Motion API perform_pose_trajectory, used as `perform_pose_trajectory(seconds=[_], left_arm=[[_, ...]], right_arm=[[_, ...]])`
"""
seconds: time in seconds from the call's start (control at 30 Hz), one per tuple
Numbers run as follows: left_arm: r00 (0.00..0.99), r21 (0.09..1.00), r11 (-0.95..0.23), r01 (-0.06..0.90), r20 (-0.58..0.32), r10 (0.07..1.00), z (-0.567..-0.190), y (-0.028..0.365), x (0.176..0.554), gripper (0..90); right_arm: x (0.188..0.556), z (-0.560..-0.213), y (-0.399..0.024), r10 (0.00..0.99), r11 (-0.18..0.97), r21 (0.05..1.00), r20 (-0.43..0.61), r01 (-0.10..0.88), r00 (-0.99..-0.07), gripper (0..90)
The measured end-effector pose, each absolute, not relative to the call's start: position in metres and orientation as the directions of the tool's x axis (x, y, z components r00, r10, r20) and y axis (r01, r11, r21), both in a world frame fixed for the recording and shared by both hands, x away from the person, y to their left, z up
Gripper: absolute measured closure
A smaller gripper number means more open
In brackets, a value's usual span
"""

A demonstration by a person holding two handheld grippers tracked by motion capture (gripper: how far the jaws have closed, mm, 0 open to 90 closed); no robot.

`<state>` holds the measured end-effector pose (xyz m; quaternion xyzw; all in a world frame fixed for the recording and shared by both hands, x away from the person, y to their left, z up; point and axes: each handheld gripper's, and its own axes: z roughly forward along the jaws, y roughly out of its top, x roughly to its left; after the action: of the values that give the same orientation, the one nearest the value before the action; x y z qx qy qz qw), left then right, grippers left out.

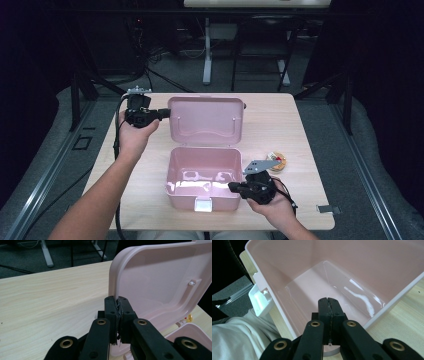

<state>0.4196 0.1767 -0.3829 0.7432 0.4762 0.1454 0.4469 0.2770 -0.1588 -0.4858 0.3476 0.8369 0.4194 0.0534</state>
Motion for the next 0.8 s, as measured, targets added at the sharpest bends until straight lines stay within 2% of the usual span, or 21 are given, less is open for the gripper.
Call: perform_pose_trajectory(seconds=[0.8], left_arm=[[0.464, 0.772, -0.116, 0.625, -0.248, 0.85, -0.392, 0.175, 0.441, 87.6]], right_arm=[[0.277, -0.486, -0.159, 0.624, 0.406, 0.742, 0.201, 0.533, -0.755, 90.0]])
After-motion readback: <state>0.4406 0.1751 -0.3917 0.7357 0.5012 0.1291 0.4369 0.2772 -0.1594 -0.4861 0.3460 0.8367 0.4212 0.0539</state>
